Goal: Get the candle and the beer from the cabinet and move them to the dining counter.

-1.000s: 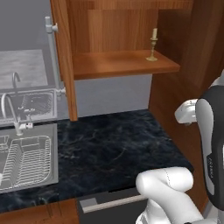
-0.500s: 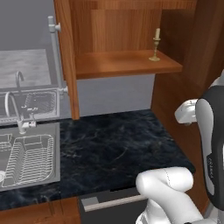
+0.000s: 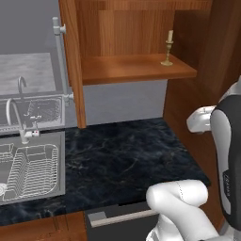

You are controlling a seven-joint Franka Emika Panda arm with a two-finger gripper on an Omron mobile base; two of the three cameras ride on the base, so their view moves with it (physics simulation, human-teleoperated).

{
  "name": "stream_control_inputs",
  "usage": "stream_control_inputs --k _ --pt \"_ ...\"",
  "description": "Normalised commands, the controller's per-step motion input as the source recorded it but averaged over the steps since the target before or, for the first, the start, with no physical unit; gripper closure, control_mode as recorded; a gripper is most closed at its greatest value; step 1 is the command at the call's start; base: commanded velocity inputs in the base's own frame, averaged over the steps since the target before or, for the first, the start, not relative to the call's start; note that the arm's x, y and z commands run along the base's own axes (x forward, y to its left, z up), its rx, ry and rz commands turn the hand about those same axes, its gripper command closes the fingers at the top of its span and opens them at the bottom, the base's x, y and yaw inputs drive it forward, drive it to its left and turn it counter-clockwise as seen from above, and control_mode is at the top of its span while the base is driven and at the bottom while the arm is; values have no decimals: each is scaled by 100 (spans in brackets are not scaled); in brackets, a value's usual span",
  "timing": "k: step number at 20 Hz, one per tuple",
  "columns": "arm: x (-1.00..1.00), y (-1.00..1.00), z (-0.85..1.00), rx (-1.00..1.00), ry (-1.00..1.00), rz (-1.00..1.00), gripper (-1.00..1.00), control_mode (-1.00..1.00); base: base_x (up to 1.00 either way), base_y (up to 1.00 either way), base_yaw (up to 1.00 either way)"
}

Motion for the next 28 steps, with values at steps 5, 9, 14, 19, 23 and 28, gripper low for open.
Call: stream_control_inputs --k 5,9,14,19,23,28 --pt "-25 1 40 0 -25 0 -100 -100 0 0 0" --pt "-13 1 56 0 -34 -1 -100 -100 0 0 0" --pt "-1 1 48 0 -30 -7 -100 -100 0 0 0" --pt "0 0 34 0 -24 -11 -100 -100 0 0 0" --pt "6 0 8 0 -17 -12 -100 -100 0 0 0" --pt "17 0 0 1 -12 -2 -100 -100 0 0 0"
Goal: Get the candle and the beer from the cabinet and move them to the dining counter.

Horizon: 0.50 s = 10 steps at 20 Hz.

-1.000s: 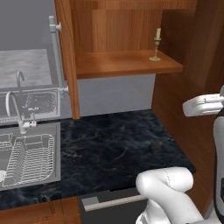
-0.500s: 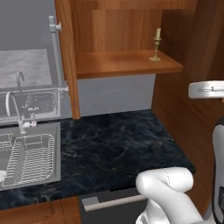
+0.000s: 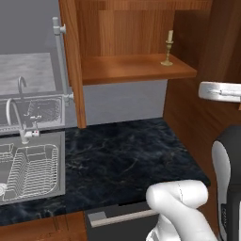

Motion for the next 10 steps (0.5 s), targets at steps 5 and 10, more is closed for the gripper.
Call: stream_control_inputs --k 5,10 --pt "23 0 0 1 -4 0 -100 -100 0 0 0" --pt "39 3 0 0 0 0 -100 -100 0 0 0"
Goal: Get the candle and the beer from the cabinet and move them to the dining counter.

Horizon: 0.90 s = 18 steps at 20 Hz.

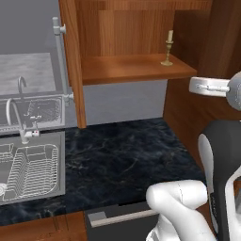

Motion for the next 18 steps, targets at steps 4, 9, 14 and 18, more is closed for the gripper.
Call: stream_control_inputs --k 4,9,14,18 --pt "30 0 0 0 0 0 -100 -100 0 0 0" --pt "25 0 0 0 0 0 -100 -100 0 0 0" --pt "15 0 0 0 0 0 -100 -100 0 0 0" --pt "7 0 7 0 0 0 -100 -100 0 0 0"
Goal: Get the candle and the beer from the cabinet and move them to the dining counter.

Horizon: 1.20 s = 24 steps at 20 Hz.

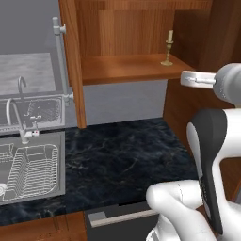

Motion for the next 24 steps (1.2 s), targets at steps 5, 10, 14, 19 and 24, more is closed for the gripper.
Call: stream_control_inputs --k 5,10,14,19,24 --pt "4 0 17 0 0 0 -100 -100 0 0 0" --pt "12 0 28 0 0 0 -100 -100 0 0 0" --pt "19 0 10 0 0 0 -100 -100 0 0 0" --pt "26 0 0 0 0 0 -100 -100 0 0 0" --pt "22 0 0 0 0 0 -100 -100 0 0 0"
